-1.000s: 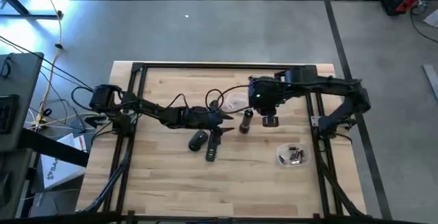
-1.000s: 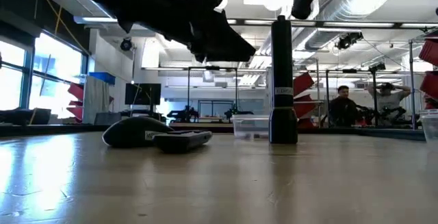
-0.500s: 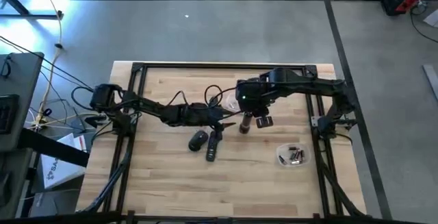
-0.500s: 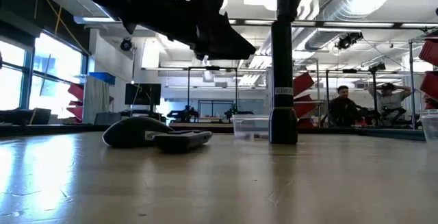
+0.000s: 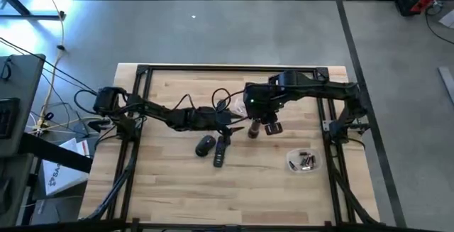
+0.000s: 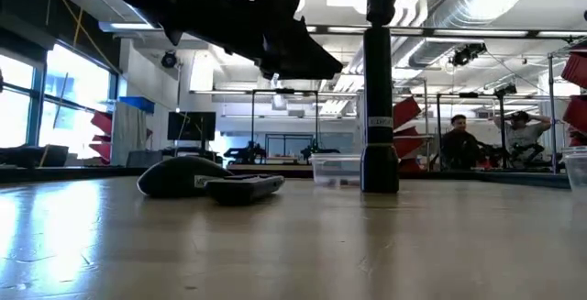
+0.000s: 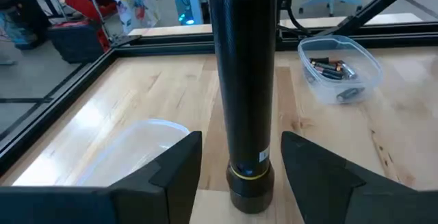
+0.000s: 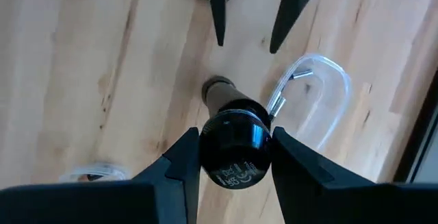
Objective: Insert battery
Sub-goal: Close the flashlight battery compartment
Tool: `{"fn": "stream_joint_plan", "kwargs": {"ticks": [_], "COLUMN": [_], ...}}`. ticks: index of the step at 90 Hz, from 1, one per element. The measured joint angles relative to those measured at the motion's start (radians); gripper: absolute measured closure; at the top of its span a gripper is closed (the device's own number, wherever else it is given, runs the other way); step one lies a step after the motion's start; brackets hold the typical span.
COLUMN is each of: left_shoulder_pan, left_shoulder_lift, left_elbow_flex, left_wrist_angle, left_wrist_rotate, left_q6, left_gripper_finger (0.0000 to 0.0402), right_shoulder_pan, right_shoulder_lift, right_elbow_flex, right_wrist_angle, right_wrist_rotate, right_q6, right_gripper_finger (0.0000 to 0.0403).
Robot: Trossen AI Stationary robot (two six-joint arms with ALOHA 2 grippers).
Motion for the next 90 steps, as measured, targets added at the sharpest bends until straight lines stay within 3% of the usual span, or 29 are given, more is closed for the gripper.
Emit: {"fn": "stream_joint_plan", "kwargs": {"ticks": [90], "left_shoulder_pan": [0.000], "left_shoulder_lift": [0.000], "left_elbow_flex": [0.000], "left_wrist_angle": [-0.007], "left_wrist_rotate": [0.000], "left_q6": [0.000], "left_gripper_finger": [0.0219], "right_shoulder_pan": [-0.002], "right_shoulder_lift": [0.008], "right_elbow_flex": [-0.003], "right_wrist_angle": [0.001], "right_wrist_rotate": [0.004], "right_q6": [-0.021], "right_gripper_finger": [0.0288]}}
